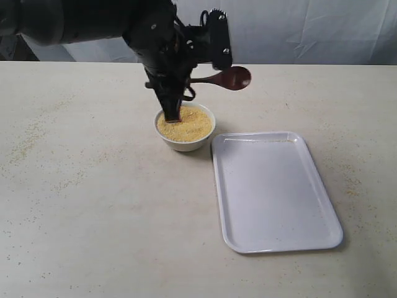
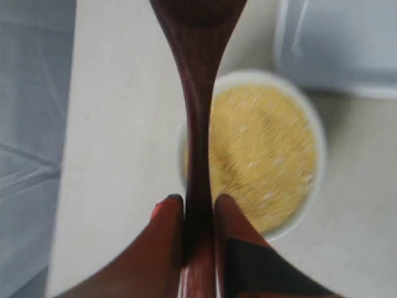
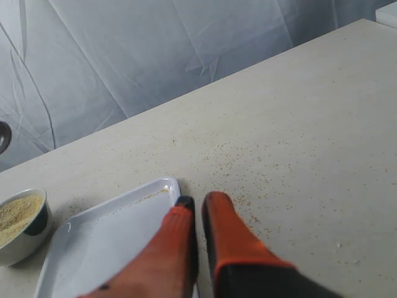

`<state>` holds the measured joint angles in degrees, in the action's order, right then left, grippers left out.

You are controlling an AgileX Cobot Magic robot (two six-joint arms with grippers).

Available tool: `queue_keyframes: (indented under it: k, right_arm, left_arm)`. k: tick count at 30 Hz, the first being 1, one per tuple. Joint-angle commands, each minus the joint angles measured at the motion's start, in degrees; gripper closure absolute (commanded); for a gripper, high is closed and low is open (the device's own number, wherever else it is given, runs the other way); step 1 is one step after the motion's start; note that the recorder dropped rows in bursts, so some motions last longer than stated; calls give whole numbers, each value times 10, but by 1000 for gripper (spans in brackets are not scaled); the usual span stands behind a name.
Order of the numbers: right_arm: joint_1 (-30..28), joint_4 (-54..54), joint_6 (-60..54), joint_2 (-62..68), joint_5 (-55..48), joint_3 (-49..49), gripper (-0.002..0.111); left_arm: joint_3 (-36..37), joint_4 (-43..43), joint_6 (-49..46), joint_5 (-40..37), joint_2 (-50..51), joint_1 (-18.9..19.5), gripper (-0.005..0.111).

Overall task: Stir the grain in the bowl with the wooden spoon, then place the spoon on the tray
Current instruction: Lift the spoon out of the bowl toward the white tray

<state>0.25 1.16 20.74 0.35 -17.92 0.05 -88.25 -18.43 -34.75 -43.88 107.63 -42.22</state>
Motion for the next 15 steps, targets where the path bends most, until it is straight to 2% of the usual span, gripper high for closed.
queue_keyframes:
  k: [1, 4, 15]
  right_arm:
    - [-3, 2, -2, -4, 5, 0, 100]
    - [-3, 2, -2, -4, 5, 0, 100]
    - [-3, 2, -2, -4, 5, 0, 100]
  left_arm:
    - [-16, 235, -61, 23, -6, -3, 107]
    - [-16, 347, -65, 38, 3, -3, 107]
    - [-15, 497, -78, 130, 75, -12, 107]
